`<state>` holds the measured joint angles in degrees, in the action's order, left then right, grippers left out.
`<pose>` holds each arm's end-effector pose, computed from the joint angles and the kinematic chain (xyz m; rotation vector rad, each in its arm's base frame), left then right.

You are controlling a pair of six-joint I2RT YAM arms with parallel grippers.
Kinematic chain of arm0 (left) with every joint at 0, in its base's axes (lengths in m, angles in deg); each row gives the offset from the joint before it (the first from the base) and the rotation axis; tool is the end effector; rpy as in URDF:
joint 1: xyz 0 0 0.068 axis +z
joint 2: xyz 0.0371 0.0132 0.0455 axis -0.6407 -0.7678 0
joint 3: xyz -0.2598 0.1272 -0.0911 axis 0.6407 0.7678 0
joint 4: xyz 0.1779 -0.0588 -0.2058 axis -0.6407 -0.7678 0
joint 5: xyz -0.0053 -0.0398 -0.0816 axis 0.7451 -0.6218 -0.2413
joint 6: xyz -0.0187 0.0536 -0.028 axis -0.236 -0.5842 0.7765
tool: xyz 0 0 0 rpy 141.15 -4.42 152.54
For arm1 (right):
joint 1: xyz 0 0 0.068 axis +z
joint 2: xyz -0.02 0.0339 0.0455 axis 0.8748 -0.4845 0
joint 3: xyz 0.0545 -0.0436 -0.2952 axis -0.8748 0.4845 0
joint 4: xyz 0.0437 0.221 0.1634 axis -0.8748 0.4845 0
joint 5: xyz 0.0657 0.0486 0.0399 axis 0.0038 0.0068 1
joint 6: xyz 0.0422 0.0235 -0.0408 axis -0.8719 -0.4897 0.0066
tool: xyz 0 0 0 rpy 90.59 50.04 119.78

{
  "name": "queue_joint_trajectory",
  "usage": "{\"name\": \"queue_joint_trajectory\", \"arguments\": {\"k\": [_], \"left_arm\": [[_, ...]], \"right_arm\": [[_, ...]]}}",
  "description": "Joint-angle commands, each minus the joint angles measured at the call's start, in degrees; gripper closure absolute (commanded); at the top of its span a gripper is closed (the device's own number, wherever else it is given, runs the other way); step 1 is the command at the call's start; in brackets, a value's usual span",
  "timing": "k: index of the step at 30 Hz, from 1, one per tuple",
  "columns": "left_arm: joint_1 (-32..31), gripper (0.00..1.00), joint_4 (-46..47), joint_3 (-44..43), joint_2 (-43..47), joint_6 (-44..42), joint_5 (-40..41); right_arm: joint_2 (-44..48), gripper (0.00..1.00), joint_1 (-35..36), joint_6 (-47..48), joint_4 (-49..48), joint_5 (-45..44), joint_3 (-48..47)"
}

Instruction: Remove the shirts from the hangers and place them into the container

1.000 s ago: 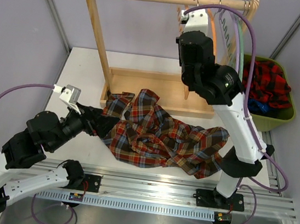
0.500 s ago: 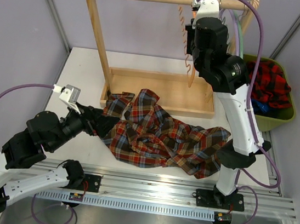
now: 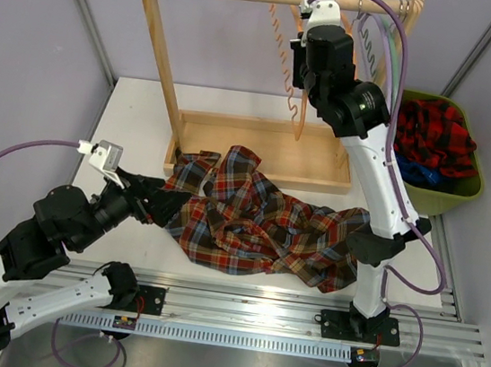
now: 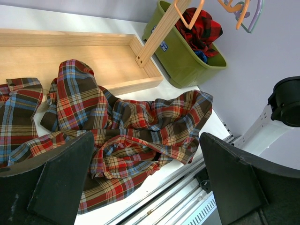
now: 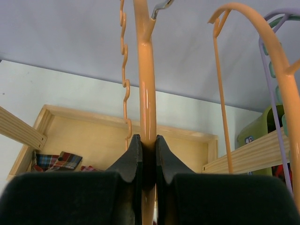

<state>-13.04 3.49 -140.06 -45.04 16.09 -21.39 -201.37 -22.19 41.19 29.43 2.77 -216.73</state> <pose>0.0509 -0.0457 0.4280 0.1097 1.7377 -0.8821 0.3379 0.2418 0.5693 -0.2687 1.7718 0.0122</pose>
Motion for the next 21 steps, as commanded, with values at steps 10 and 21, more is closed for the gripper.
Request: {"name": "queue_joint_trajectory", "arguments": {"k": [10,21], "left_arm": [[-0.3,0.01,0.8,-0.3,0.1,-0.2,1.2],[-0.3,0.01,-0.6,0.1,-0.6,-1.0,2.6]], "right_arm": [[21.7,0.00,4.8,-3.7,-5.8,-0.9,22.2],[45.2,0.01,22.2,-17.1,-6.3,-5.7,60.3]]}}
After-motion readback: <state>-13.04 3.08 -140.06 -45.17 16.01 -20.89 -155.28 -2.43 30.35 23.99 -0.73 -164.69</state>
